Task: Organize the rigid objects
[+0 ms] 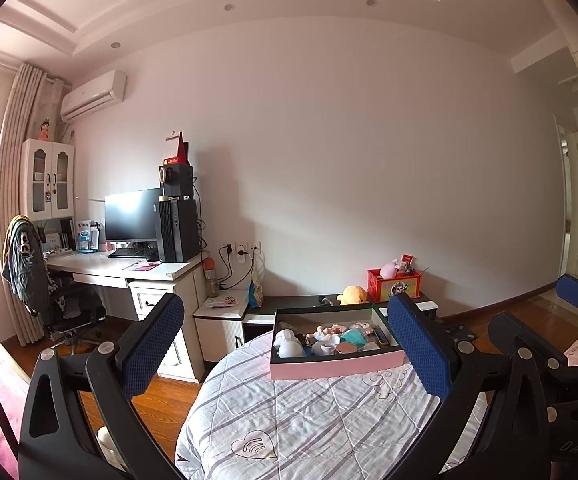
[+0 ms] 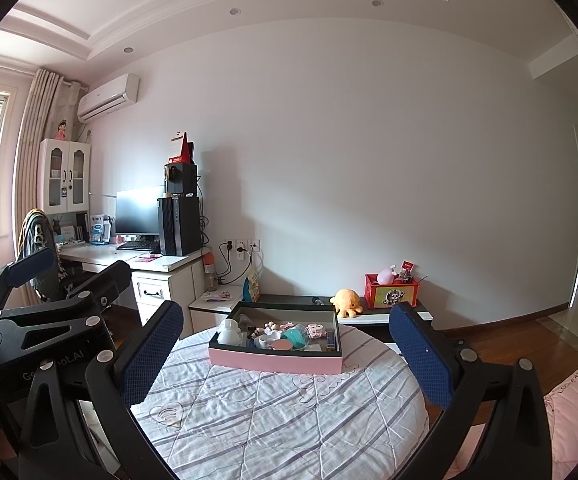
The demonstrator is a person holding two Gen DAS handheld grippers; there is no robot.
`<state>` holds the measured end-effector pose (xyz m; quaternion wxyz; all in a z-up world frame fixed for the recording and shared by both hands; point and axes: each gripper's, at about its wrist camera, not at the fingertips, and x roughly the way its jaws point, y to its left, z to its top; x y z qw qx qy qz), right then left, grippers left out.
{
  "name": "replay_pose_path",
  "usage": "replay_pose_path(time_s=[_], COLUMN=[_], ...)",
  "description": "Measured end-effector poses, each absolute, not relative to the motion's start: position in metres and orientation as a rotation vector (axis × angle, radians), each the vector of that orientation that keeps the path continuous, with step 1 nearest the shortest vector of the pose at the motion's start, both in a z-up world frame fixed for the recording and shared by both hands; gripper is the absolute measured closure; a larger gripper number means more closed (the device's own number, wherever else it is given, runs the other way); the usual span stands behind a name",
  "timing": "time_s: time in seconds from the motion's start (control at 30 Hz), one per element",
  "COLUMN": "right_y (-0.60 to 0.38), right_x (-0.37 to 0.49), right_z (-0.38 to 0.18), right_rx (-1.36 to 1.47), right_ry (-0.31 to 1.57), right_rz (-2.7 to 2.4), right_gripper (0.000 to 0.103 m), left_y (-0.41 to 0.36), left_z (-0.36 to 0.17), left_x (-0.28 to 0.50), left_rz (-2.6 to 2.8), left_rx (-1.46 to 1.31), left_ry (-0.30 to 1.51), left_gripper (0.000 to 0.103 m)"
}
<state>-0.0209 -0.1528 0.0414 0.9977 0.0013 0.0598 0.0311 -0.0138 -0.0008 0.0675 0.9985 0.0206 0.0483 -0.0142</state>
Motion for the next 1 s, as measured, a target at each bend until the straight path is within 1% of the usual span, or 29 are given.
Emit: replay_pose_path(time_s=[1.0], right_y=[-0.1508], right_x=[-0.0214], right_z=[0.0427], right_rx=[0.005], right_ry=[0.13], right_rz=[0.049], right_gripper=[0.0], left_y=[-0.002], left_z=[0.07], left_x=[-0.0126], left_rz=[-0.024], left_rx=[0.041], left_ry=[0.094], left_gripper=[0.0])
